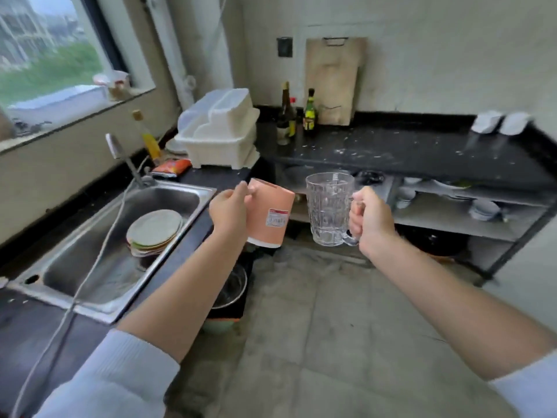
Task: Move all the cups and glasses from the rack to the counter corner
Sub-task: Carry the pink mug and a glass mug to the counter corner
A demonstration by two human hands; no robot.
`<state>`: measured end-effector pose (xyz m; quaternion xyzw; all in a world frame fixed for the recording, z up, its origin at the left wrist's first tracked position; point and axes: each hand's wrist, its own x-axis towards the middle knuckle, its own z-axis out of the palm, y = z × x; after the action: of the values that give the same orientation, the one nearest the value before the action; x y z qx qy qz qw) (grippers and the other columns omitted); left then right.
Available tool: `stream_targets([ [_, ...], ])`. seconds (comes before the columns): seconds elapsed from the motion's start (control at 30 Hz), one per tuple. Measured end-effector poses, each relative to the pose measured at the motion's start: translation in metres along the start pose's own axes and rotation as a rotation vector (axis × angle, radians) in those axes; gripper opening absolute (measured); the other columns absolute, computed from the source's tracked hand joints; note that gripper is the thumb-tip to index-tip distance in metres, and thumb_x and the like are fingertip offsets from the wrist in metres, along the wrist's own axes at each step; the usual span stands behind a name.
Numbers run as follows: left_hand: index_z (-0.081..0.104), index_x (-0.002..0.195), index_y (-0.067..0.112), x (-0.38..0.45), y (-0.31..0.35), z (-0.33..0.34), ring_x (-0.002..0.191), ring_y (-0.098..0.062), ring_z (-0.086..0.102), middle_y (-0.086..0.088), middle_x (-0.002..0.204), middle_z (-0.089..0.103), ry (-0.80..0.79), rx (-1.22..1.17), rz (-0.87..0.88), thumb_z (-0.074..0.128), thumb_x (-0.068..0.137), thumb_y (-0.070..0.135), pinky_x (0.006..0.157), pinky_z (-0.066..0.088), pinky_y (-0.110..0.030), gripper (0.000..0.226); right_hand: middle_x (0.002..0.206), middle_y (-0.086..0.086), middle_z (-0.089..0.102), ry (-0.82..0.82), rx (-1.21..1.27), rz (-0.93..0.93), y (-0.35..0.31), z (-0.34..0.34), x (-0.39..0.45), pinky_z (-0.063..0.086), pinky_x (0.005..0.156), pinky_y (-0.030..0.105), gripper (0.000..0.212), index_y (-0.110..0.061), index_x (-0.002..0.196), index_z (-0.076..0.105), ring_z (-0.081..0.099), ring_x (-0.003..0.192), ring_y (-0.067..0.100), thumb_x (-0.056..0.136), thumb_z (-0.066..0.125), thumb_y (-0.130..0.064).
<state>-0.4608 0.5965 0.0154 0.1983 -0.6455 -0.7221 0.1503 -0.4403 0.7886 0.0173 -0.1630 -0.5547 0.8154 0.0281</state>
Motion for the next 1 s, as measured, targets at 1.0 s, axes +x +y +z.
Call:
stream_targets([
  [1.0,0.053,0.061,0.017,0.111,-0.063,0.706,0.055,-0.011,0.049,0.003,0.063,0.056,-0.564,0.042,-0.349,0.064,0.083,0.024,0.049,0.037,-0.024,0.026,0.024,-0.004,0.023,0.739,-0.007,-0.106,-0.224,-0.407,0.407,0.020,0.041,0.022,0.040,-0.019,0.049,0.027,0.019,0.026,0.006,0.084,0.045,-0.016],
])
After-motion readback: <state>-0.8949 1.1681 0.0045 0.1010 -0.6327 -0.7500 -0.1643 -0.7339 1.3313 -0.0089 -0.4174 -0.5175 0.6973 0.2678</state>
